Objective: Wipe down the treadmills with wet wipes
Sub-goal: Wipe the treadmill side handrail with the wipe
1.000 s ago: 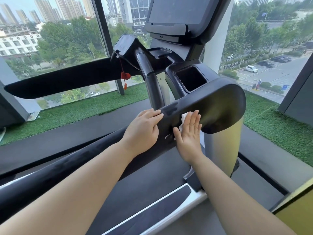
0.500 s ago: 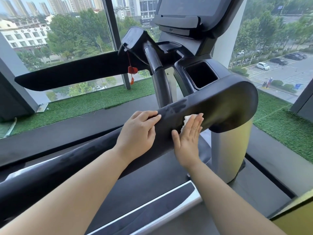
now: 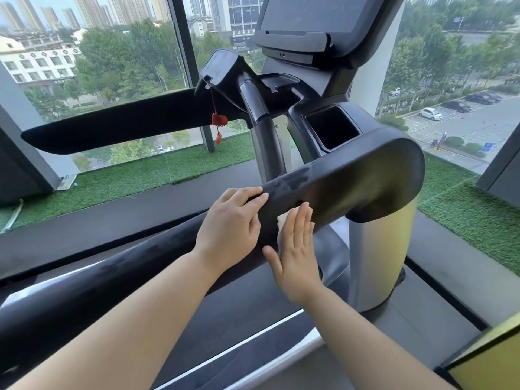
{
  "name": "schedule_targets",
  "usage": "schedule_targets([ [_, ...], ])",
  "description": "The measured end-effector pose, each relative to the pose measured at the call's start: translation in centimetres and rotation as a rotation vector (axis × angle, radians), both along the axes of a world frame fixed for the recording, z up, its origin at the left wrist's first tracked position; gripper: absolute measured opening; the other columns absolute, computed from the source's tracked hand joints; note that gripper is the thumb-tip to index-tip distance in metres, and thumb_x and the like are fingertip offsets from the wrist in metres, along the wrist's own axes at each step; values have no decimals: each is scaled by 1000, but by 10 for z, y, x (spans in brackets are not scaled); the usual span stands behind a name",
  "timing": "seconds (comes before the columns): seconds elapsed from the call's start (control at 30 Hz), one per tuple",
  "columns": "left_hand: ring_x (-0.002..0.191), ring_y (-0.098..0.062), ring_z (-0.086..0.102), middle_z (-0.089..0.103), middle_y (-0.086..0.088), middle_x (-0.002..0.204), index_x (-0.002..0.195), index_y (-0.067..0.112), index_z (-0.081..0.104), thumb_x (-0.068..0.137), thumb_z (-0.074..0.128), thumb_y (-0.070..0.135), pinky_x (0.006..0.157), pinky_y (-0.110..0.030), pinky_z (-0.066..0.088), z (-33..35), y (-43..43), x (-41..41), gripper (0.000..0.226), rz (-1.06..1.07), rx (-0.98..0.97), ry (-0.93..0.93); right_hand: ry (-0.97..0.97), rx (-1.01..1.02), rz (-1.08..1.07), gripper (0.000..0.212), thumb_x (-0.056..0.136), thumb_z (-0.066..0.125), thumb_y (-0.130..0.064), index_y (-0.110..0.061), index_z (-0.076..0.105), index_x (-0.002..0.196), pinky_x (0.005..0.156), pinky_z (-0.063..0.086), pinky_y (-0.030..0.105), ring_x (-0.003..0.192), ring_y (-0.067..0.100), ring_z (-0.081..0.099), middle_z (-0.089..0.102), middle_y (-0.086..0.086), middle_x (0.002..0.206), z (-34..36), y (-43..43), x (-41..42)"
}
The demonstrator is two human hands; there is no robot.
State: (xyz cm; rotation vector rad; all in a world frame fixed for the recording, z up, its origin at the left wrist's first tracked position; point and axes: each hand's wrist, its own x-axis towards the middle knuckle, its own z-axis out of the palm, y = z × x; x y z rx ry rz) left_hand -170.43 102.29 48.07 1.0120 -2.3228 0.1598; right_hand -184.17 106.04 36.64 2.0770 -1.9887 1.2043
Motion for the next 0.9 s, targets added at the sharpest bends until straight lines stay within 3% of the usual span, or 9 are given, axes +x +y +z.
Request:
schedule_targets([
  [0.1,97,-23,57,67,-3,113,112,8,69,85,38,18,89,-23,40,0,-1,1,43,-12,-15,3,106,-42,-19,73,98,10,-60,-16,-19,149,117,-6,37,145,18,-19,-24,4,156,-5,-5,-25],
  [0.23,98,-19,52,66,-3,113,113,7,69,84,38,18,90,-23,36,-1,-1,0,44,-10,-14,16,-210,81,-103,84,87,-1,-74,-15,-23,144,116,-16,33,140,12,-31,-32,2,150,14,-8,-15],
  [0.33,99,-19,54,66,-2,114,113,9,69,84,38,18,89,-22,38,-1,-1,0,44,-5,-22,8,-55,31,-30,79,96,10,-63,-13,-23,147,117,-12,36,144,22,-23,-23,15,154,2,2,8],
  [0.43,98,-21,56,66,-2,114,113,9,69,84,38,19,89,-23,39,-1,-1,0,44,-3,-23,3,79,3,-21,73,98,11,-60,-17,-20,148,116,-9,37,145,19,-20,-13,11,156,-8,1,-4],
  [0.57,99,-19,52,66,-3,114,113,8,69,84,38,18,91,-22,36,-1,-1,1,44,-8,-22,15,-254,80,-115,83,86,0,-75,-18,-26,141,113,-21,27,135,4,-37,-33,1,148,6,-8,-13],
  [0.63,99,-20,53,67,-3,113,112,8,69,83,38,18,91,-23,35,-1,-1,0,44,-8,-27,16,-345,93,-98,85,85,4,-75,-16,-29,138,114,-21,27,135,8,-38,-40,-4,144,13,-4,2],
  [0.73,100,-16,48,67,-4,113,113,7,69,83,38,18,92,-23,34,-1,-2,0,44,-14,-33,19,-197,51,3,80,93,6,-68,-19,-34,141,114,-20,26,141,19,-30,-44,-2,146,2,5,24],
  [0.8,101,-16,47,66,-4,114,113,7,69,83,38,18,92,-23,34,-1,-2,0,44,-13,-31,16,-83,-14,24,75,97,11,-62,-21,-29,145,116,-16,29,143,21,-24,-38,-2,151,-10,6,20],
  [0.9,100,-19,52,66,-3,114,113,8,69,84,38,18,91,-22,37,1,-1,1,44,-9,-22,3,-169,-9,-34,77,94,7,-67,-20,-27,145,117,-13,32,142,14,-27,-37,-3,150,-6,-1,5],
])
